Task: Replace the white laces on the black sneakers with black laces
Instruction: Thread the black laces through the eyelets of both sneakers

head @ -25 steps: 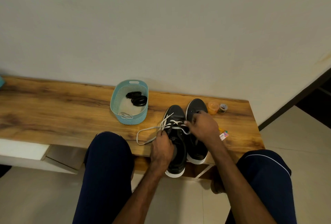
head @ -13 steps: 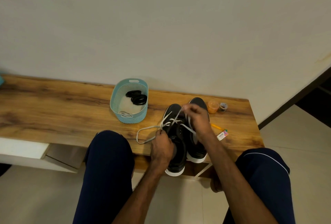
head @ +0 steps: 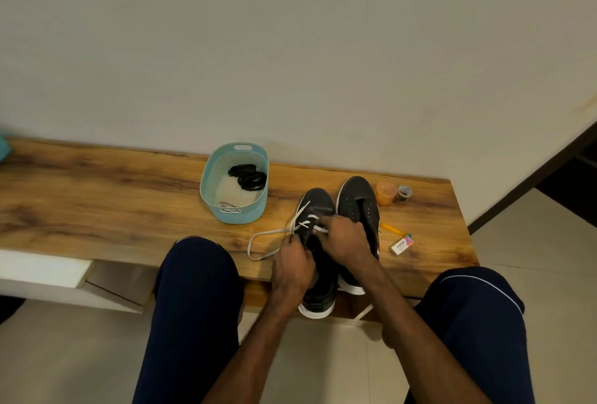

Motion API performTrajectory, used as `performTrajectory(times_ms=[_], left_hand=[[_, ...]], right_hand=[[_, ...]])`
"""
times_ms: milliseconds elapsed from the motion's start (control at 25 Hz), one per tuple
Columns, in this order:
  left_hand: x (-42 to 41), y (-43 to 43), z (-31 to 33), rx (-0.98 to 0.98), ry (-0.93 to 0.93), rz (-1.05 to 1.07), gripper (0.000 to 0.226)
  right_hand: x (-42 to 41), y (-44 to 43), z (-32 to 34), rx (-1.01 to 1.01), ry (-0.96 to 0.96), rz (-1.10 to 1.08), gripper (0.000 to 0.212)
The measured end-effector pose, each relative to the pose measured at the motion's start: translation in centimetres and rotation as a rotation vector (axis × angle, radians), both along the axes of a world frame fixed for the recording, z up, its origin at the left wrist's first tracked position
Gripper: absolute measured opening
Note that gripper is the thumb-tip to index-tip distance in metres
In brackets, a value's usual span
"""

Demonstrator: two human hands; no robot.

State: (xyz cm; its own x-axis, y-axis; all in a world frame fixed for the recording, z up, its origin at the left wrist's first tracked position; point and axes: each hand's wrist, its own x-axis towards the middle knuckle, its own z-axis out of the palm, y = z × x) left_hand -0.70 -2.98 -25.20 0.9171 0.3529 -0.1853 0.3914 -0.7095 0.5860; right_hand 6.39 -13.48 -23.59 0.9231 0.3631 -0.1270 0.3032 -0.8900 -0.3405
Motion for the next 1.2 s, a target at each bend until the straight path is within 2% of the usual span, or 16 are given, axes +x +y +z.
performTrajectory(times_ms=[120,200,280,360,440,520,600,680,720,760,840,880,920,960,1080,1200], left_hand=[[0.1,0.0,0.2,0.000,-0.009,0.007,0.035],[0.2,-0.1,0.5,-0.014,0.003,0.019,0.030],[0.1,0.1,0.8,-0.012,0.013,0.031,0.028],[-0.1,0.5,1.0,0.002,0.033,0.028,0.026],[-0.2,1.1,1.3,0.040,0.062,0.010,0.026],[-0.5,1.5,1.5,0.084,0.088,-0.009,0.027],[-0.7,1.7,1.7,0.114,0.111,-0.005,0.029],[-0.6,1.8,1.8,0.109,0.123,0.009,0.030],[-0.6,1.8,1.8,0.103,0.126,0.011,0.031],[-0.6,1.7,1.8,0.100,0.131,0.010,0.032],[-0.5,1.6,1.9,0.113,0.125,0.000,0.034],[-0.3,1.6,2.0,0.144,0.106,-0.012,0.036],[-0.1,1.6,1.9,0.197,0.078,-0.030,0.041],[0.2,1.7,1.9,0.264,0.045,-0.056,0.047],[1.5,1.7,1.4,0.393,0.010,-0.157,0.059],[2.5,1.3,0.8,0.361,0.012,-0.204,0.041]], right_hand=[[0.2,-0.2,-0.1,0.133,0.104,-0.086,0.023],[0.7,-1.0,0.8,0.352,0.254,-0.213,0.019],[1.4,-2.0,2.2,0.541,0.319,-0.336,0.025],[2.1,-2.8,3.6,0.551,0.334,-0.348,0.029],[2.6,-3.0,4.9,0.584,0.462,-0.311,0.026],[3.3,-2.6,6.1,0.868,0.674,-0.265,0.022],[4.3,-1.9,7.3,1.360,0.842,-0.275,0.018],[5.2,-1.3,7.5,1.776,0.879,-0.355,0.016],[5.4,-1.1,7.0,1.818,0.825,-0.406,0.017],[5.3,-1.0,6.4,1.695,0.710,-0.450,0.017],[4.6,-1.1,4.6,1.085,0.439,-0.417,0.025],[4.2,-1.2,3.6,0.766,0.322,-0.319,0.031],[3.7,-1.1,2.9,0.538,0.231,-0.217,0.037],[3.3,-0.9,2.5,0.427,0.174,-0.149,0.041],[2.0,-0.2,2.4,0.454,0.098,-0.122,0.042],[0.8,-0.8,1.5,0.325,0.145,-0.128,0.033]])
